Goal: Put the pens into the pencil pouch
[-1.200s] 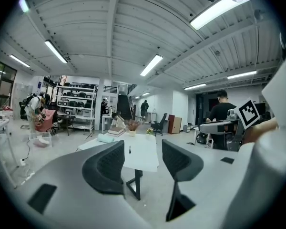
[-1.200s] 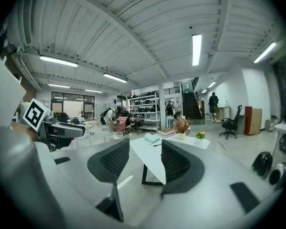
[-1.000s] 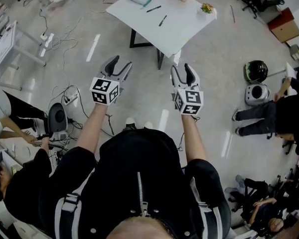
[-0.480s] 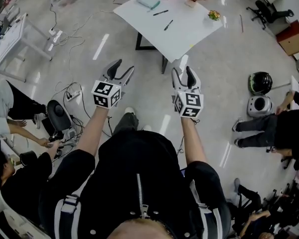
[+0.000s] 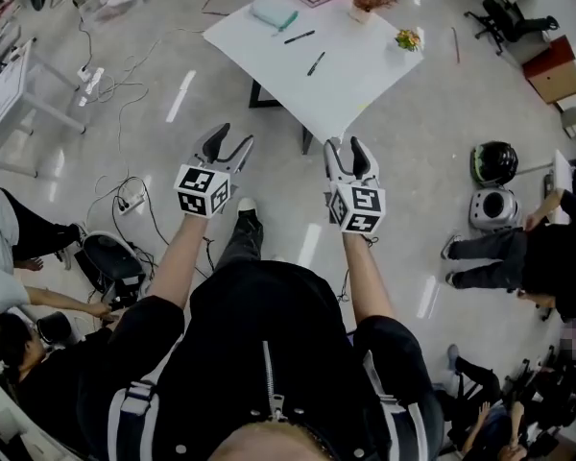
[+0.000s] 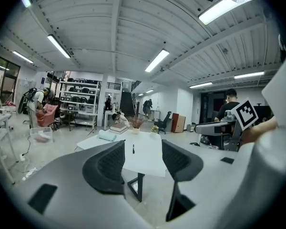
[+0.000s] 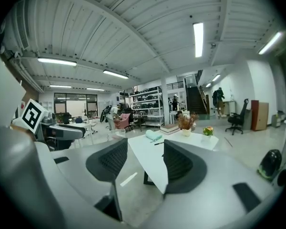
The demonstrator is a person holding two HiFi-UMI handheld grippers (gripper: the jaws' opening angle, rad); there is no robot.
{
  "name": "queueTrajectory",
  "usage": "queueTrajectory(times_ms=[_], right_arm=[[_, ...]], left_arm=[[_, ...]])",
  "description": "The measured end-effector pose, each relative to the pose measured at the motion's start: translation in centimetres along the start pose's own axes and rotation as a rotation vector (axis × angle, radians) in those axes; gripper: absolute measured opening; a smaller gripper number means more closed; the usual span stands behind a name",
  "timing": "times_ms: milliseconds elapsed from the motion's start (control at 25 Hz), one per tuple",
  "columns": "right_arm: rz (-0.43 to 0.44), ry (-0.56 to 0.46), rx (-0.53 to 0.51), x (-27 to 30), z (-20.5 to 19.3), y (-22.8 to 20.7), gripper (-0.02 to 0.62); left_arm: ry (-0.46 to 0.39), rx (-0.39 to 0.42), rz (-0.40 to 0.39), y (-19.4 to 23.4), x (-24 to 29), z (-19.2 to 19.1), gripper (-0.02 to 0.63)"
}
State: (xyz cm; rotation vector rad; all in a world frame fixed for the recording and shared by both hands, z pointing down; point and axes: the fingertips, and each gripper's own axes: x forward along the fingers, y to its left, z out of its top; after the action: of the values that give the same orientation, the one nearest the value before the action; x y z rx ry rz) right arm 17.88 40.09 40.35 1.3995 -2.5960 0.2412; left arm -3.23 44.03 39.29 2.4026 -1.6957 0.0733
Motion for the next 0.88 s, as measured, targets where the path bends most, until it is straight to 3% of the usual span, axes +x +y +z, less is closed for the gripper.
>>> queueTrajectory(times_ms=[560,880], right_arm=[[-0.100,0.007,0.022,16.3,5.5,0.2,0.229],[-0.148,0.026,0.039,20.2,5.3,-0.3,0.225]], left_arm=[[0.028,0.022,-0.099,13.9,12.0,4.6,0.249],[0.045,0.019,-0.148,17.0,15.8,4.7,0.249]])
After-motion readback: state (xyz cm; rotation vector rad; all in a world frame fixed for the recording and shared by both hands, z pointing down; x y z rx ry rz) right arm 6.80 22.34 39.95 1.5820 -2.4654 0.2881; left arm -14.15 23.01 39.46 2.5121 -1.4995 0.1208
